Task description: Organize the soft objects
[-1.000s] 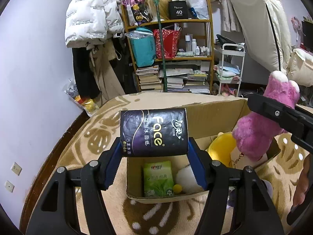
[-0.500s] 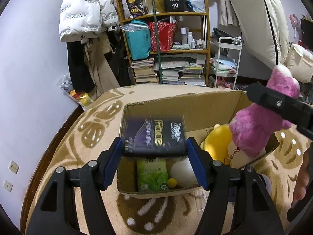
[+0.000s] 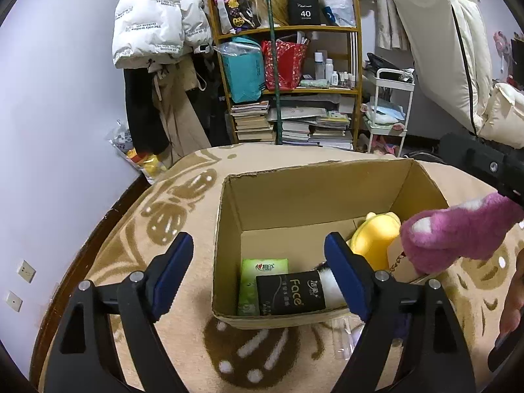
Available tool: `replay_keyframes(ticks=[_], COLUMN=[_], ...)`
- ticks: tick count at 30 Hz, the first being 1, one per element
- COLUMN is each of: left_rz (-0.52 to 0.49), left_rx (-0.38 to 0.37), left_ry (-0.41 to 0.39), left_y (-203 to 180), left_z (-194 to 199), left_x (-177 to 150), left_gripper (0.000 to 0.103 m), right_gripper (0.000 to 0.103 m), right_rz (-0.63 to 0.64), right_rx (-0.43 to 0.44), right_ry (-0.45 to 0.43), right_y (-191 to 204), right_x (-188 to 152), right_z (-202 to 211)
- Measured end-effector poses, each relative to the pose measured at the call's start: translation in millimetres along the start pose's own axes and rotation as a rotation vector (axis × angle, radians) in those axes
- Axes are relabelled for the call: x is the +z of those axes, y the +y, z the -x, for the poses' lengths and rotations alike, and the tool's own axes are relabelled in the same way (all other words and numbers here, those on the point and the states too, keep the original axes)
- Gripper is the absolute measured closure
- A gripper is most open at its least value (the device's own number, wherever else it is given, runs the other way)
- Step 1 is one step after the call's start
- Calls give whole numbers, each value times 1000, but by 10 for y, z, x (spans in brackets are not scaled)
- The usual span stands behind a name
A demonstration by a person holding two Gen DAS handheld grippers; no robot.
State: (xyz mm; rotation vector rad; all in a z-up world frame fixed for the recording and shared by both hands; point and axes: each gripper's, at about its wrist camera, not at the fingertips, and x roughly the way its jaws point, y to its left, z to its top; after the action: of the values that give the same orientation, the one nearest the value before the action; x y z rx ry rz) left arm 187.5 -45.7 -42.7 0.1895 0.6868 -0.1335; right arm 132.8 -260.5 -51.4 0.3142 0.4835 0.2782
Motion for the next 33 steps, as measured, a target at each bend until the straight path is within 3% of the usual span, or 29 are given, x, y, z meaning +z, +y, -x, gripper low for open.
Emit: replay_keyframes(ticks=[1,3,5,6,8,18,21,33], left_rz=[-2,-6,-10,-9,-8,29,34,39], left_rx=[1,5,8,9,18,42,42,61], left_ry=[-1,-5,-4,-5,-3,14,6,-36], left_y=[-5,-14,-23,-24,-24,78,98,164], left_z=[3,12,11,12,7,-31,-5,165], left_x=[2,-2,-1,-3,1,50,67,116], left_gripper=[21,21,21,21,21,21,21,21], right_gripper=[24,34,57,64,92,94,101,102], right_rz=[4,-5,-29,-35,-56,-54,-3,91], right_rx=[-8,-25,-14,-14,-19,-14,-14,-12], right_ry=[-3,20,49,55,74,72,80,48], right_y=[5,-6,-60,-78,-125,-95,15,263], right_x=[2,10,14,8,-8,4,34,397], right_z=[7,-25,-78,-92,-134,-210,-251,-345])
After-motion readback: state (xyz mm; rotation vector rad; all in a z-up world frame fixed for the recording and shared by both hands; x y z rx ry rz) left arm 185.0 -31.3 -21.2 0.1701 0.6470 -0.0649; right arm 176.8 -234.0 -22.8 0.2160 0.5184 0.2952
